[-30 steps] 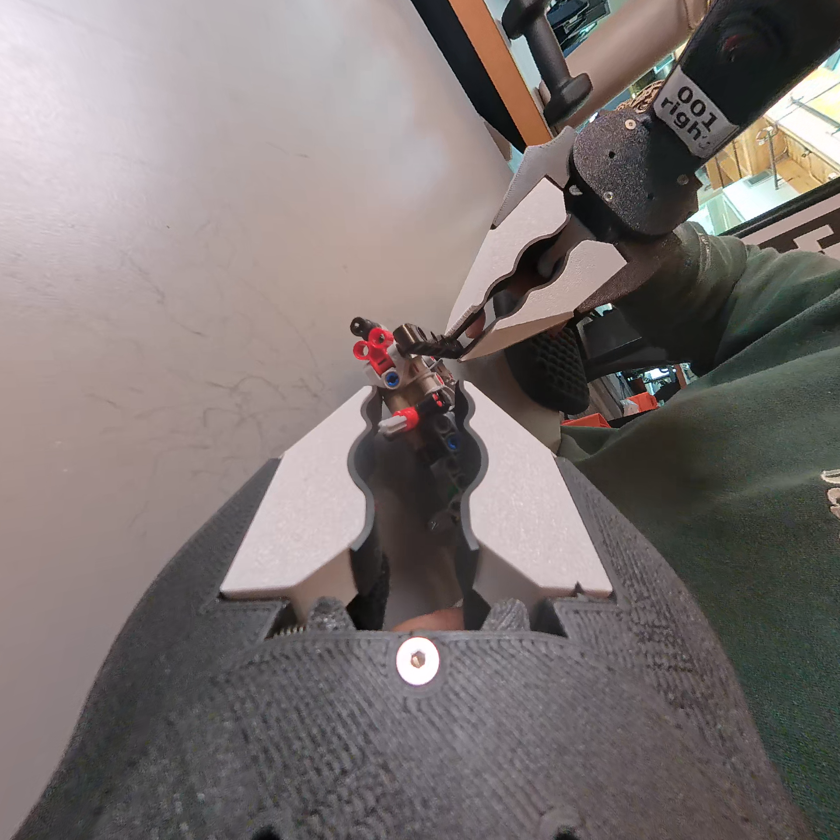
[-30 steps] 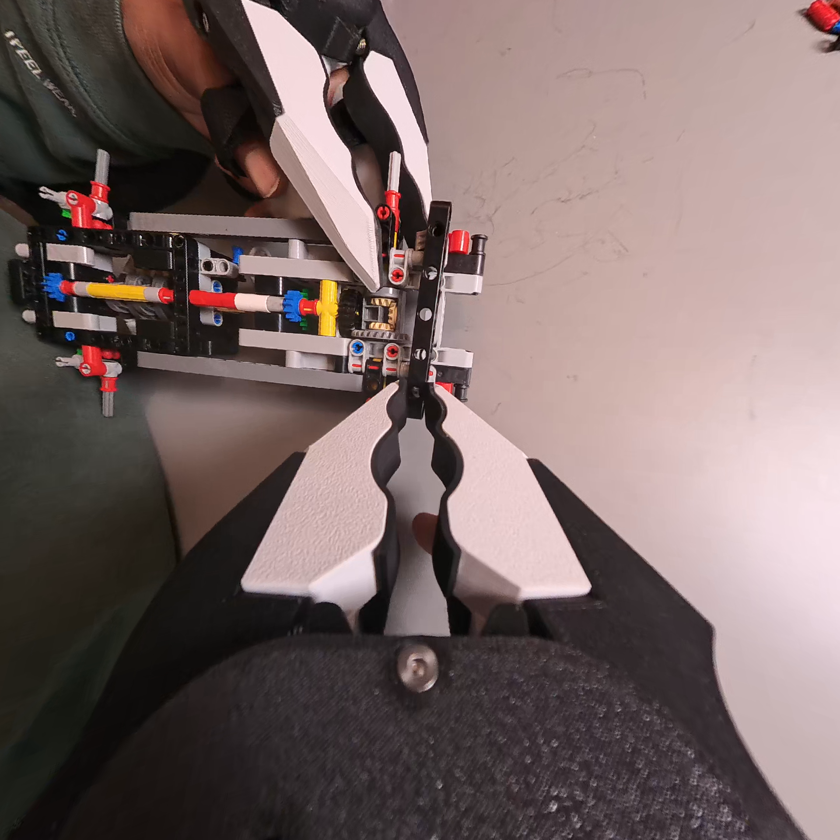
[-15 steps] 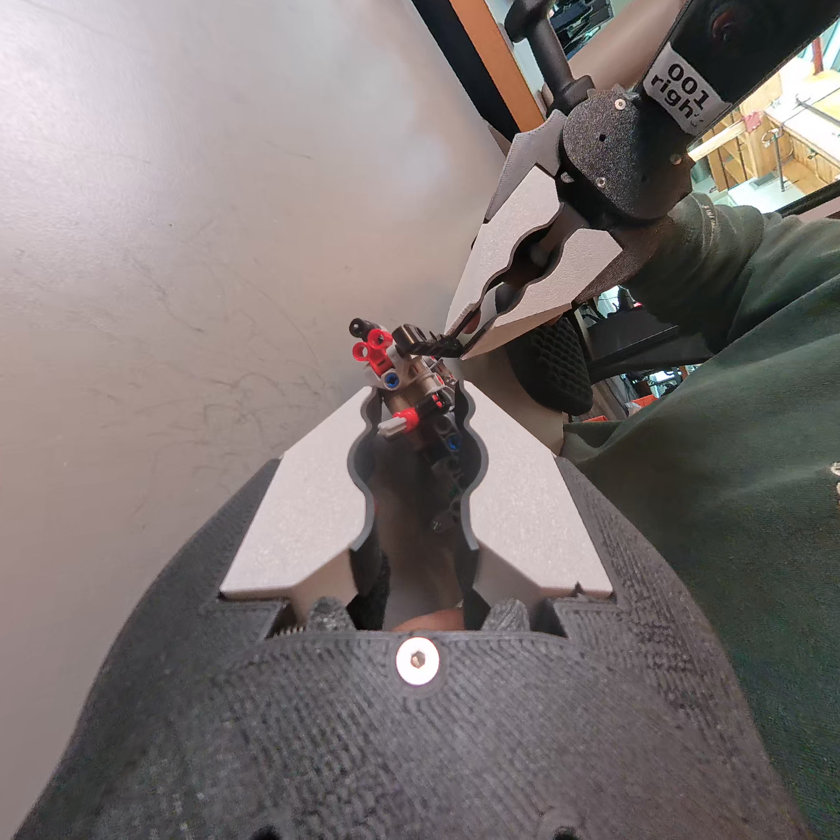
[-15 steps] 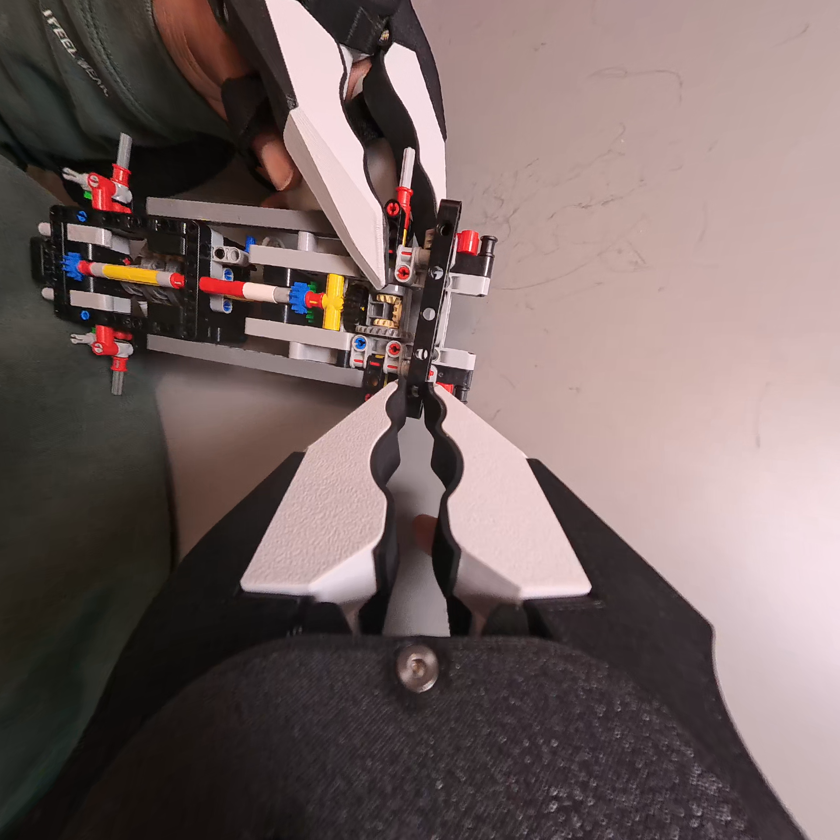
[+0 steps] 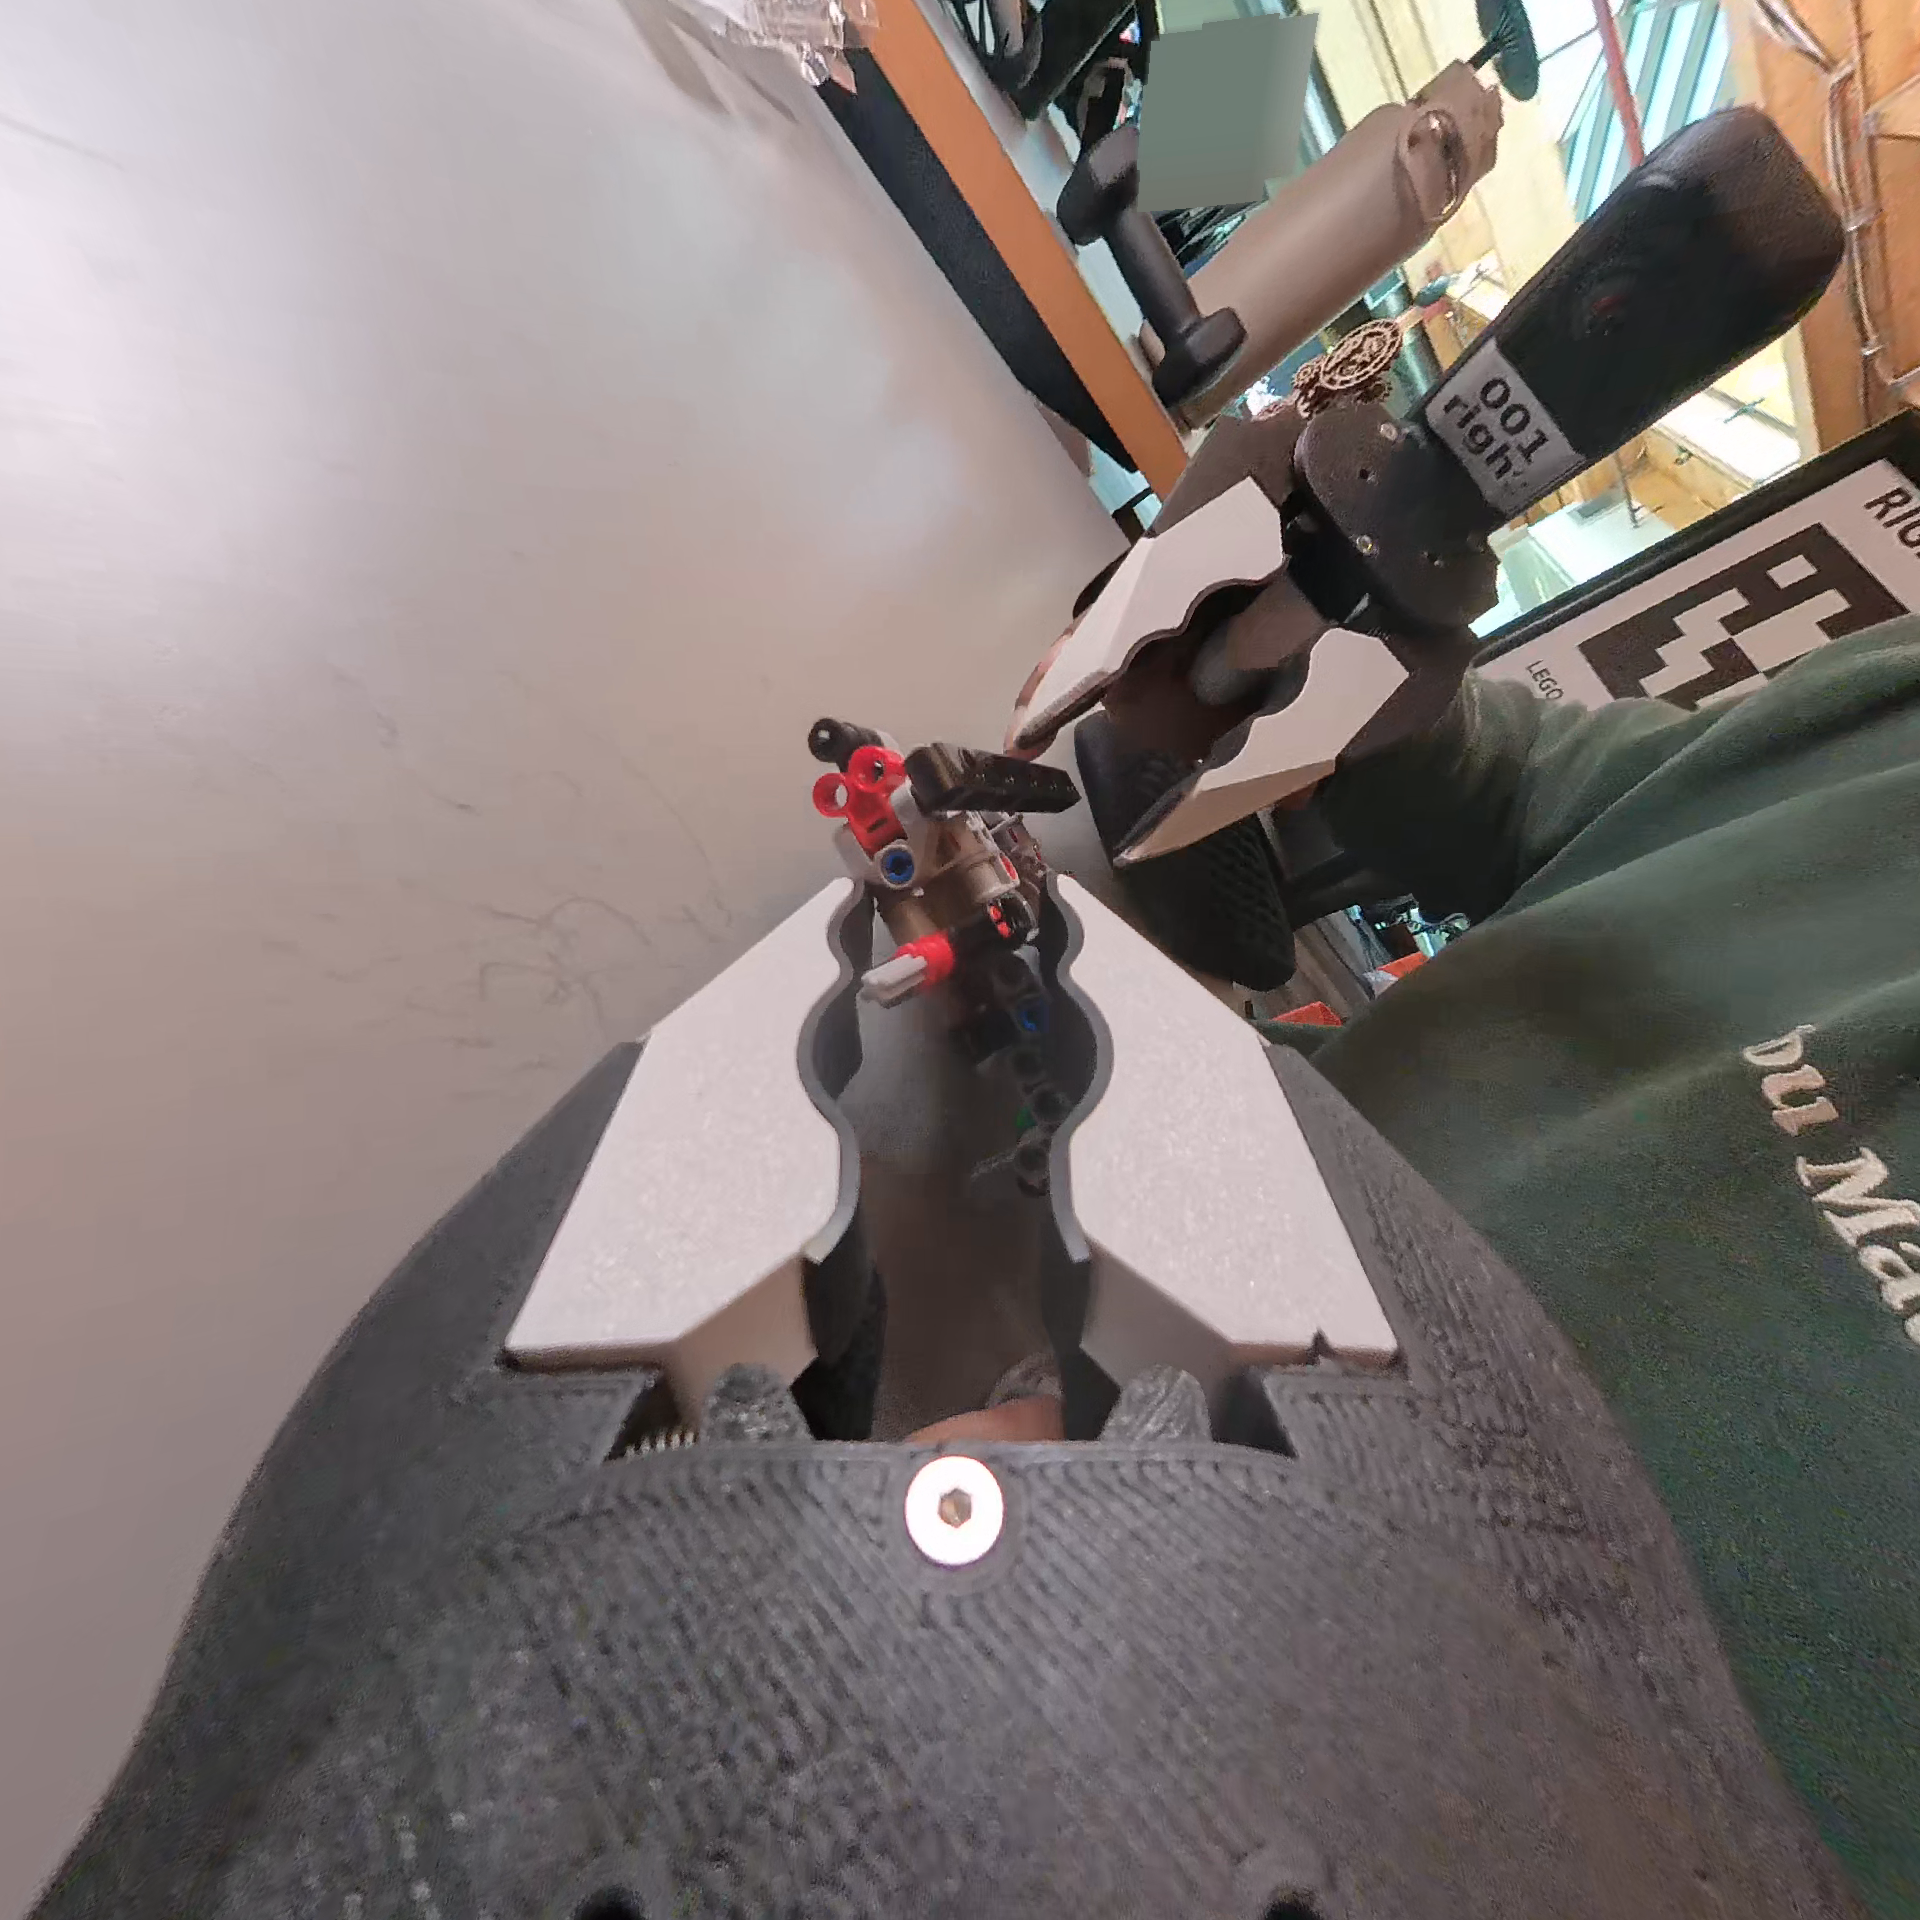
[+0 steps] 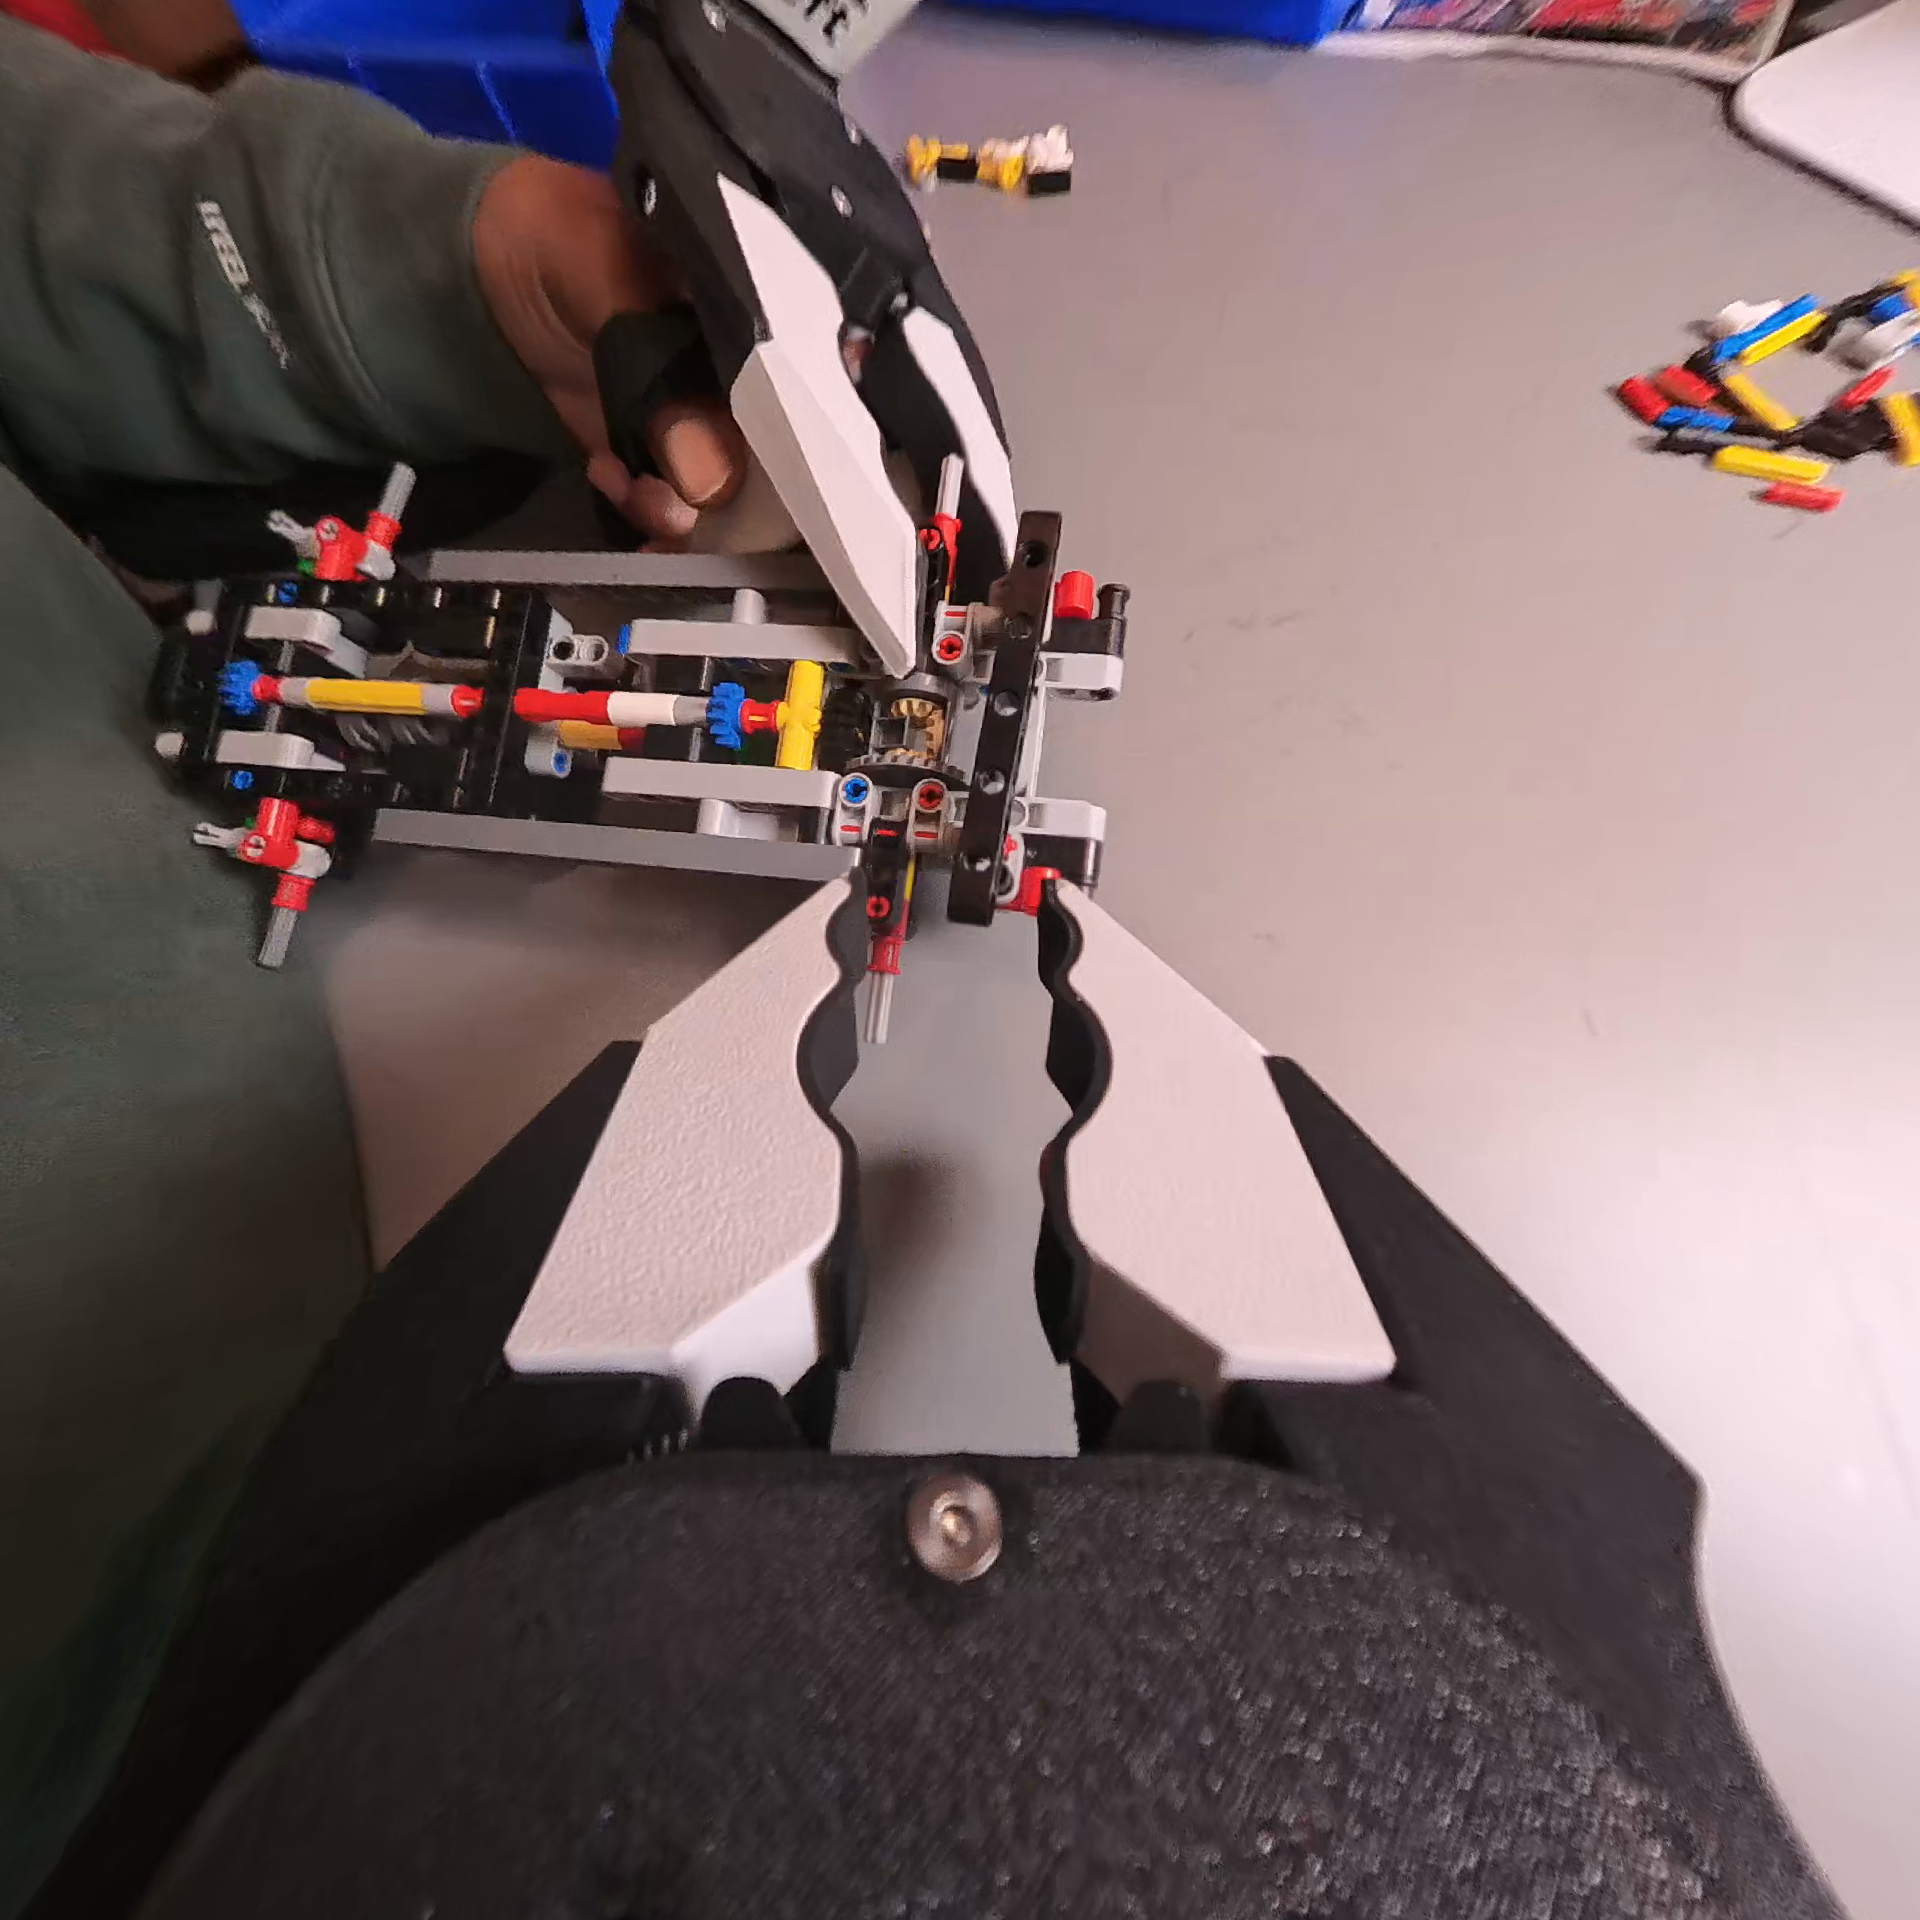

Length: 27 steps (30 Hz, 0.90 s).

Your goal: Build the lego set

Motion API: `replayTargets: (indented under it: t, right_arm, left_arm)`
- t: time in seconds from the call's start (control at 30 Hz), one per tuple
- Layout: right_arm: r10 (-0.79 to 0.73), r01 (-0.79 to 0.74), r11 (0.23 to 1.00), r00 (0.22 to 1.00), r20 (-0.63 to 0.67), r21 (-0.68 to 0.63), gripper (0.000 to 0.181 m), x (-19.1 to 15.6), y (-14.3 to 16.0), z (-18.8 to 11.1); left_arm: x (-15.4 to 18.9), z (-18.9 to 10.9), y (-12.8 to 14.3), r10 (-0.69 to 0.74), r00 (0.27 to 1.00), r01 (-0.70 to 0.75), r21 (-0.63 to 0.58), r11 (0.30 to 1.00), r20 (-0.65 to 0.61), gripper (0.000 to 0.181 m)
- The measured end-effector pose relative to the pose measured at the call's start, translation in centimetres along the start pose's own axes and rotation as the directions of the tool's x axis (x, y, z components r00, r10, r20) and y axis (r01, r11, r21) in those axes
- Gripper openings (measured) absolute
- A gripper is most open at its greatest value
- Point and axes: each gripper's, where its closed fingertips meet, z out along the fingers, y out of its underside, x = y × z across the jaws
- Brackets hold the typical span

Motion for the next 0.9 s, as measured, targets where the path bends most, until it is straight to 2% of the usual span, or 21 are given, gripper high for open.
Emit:
replayTargets:
  t: [0.1,0.2,0.3,0.47,0.53,0.63,0.8,0.9]
  right_arm:
    - [-0.043,0.052,0.995,0.993,-0.112,0.081,0.026,1.0,-0.6,-0.9]
    - [-0.060,0.072,0.995,0.987,-0.151,0.075,0.027,1.2,0.2,-0.7]
    - [0.071,-0.061,0.985,0.996,-0.061,0.160,0.030,1.1,-0.3,-0.7]
    - [0.190,-0.224,0.926,0.972,0.136,0.303,0.030,0.9,-3.3,-2.0]
    - [0.149,-0.175,0.931,0.983,0.105,0.320,0.027,1.0,-3.7,-2.1]
    - [0.005,0.009,0.944,0.999,-0.041,0.329,0.022,1.0,-3.9,-2.4]
    - [-0.151,0.202,0.937,0.970,-0.191,0.284,0.018,0.8,-3.9,-1.9]
    - [-0.200,0.250,0.929,0.959,-0.199,0.274,0.010,0.6,-3.9,-1.9]
  left_arm:
    - [-0.1,-0.2,-0.9,0.021,1.000,-0.020,0.042,0.999,-0.021,0.030]
    - [0.3,-0.6,-1.7,0.028,0.998,-0.023,0.091,0.996,-0.063,0.030]
    - [1.3,-1.0,-2.5,0.060,0.990,-0.041,0.150,0.988,-0.125,0.028]
    - [2.8,-1.7,-3.9,0.114,0.980,-0.077,0.224,0.972,-0.161,0.026]
    - [2.8,-1.6,-3.9,0.133,0.981,-0.099,0.226,0.969,-0.141,0.027]
    - [2.4,-1.7,-4.0,0.111,0.987,-0.081,0.237,0.968,-0.119,0.026]
    - [2.6,-1.4,-3.7,0.117,0.985,-0.086,0.226,0.970,-0.127,0.026]
    - [2.8,-1.4,-3.6,0.121,0.984,-0.089,0.223,0.971,-0.132,0.027]
